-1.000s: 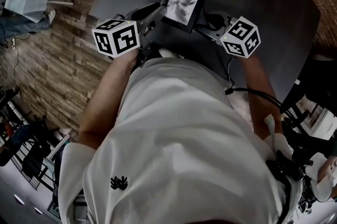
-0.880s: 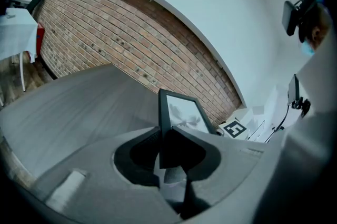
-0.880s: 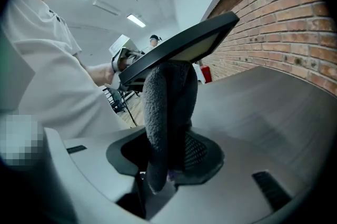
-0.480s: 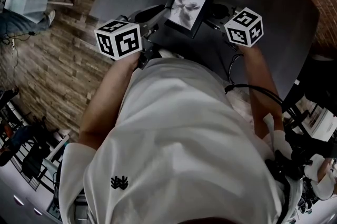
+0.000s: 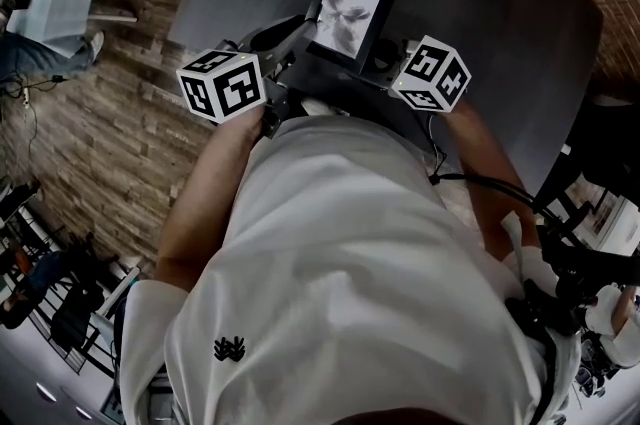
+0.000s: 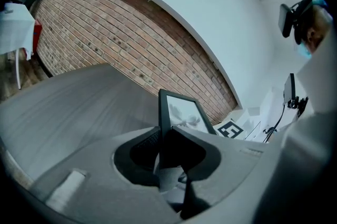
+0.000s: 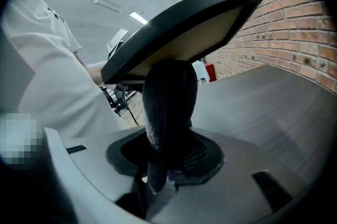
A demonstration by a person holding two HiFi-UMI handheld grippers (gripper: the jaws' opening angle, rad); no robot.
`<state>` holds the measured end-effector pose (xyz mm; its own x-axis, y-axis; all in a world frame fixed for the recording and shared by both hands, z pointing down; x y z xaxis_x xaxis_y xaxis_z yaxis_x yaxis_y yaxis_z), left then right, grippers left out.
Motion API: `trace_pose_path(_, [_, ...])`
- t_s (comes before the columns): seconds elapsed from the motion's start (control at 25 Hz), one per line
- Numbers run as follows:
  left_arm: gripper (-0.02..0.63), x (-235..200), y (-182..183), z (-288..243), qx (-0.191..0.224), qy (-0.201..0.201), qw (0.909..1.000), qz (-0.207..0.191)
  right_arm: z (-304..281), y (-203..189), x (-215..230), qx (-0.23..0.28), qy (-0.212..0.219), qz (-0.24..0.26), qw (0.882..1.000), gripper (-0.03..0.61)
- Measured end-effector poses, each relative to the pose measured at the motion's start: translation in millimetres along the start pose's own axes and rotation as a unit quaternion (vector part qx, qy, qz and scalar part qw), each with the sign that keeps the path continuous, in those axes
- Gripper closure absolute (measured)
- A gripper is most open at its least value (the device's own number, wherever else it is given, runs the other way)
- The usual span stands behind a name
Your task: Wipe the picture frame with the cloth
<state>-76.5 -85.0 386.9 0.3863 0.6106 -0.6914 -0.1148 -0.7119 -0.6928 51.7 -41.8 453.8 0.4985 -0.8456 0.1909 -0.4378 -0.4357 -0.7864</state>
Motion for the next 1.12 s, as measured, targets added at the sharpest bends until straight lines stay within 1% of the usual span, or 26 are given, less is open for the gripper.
trace_pose_path(0.12, [0.537, -2.3, -1.6, 3.5, 0.008, 0.015, 0.9999, 0.002, 2.7, -17.8, -15.5, -0.017, 0.008, 0.011, 1.000, 0.436])
trace_pose_path(0.2, [0.538, -5.4, -0.1, 6.5, 0.015, 0.026, 0.9995, 0.004, 5.7, -28.7, -20.5, -0.026, 0.004, 0.005, 1.000, 0.436])
trace_pose_path(0.32, [0.538, -21.2, 6.0, 11.1, 0.018, 0.043, 0.9989, 0.008, 7.1, -38.5, -17.3, -0.028, -0.020, -0.034, 0.999, 0.436])
trace_pose_path(0.44, [0.537, -40.0, 7.8, 19.3, 0.019, 0.071, 0.9973, 0.008, 7.7, -45.3, -8.5, -0.022, -0.059, -0.070, 0.996, 0.436])
trace_pose_path(0.52, [0.537, -50.2, 6.1, 27.0, 0.026, 0.089, 0.9956, 0.013, 8.3, -49.5, -3.4, -0.018, -0.082, -0.085, 0.993, 0.436])
trace_pose_path(0.76, [0.537, -81.1, -2.5, 41.7, 0.039, 0.141, 0.9888, 0.032, 21.0, -61.3, 5.5, -0.015, -0.126, -0.119, 0.985, 0.436])
trace_pose_path(0.92, [0.537, -99.2, -4.6, 46.7, 0.040, 0.163, 0.9850, 0.038, 26.3, -66.0, 10.1, -0.013, -0.145, -0.144, 0.979, 0.436])
trace_pose_path(1.12, [0.537, -107.6, -10.7, 45.2, 0.048, 0.195, 0.9790, 0.033, 44.5, -74.6, 8.8, -0.004, -0.156, -0.146, 0.977, 0.436])
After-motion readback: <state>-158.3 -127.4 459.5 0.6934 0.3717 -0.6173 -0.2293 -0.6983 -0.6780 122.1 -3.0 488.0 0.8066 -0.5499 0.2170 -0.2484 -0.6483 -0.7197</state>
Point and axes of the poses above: the fingertips, and each gripper's own axes: z backward along the fingers, x to its right, y out of its top, the point moved 5 cm from there along z, backward along the fingers, and after that the axes turned 15 degrees about -y, right-handed, at the moved point
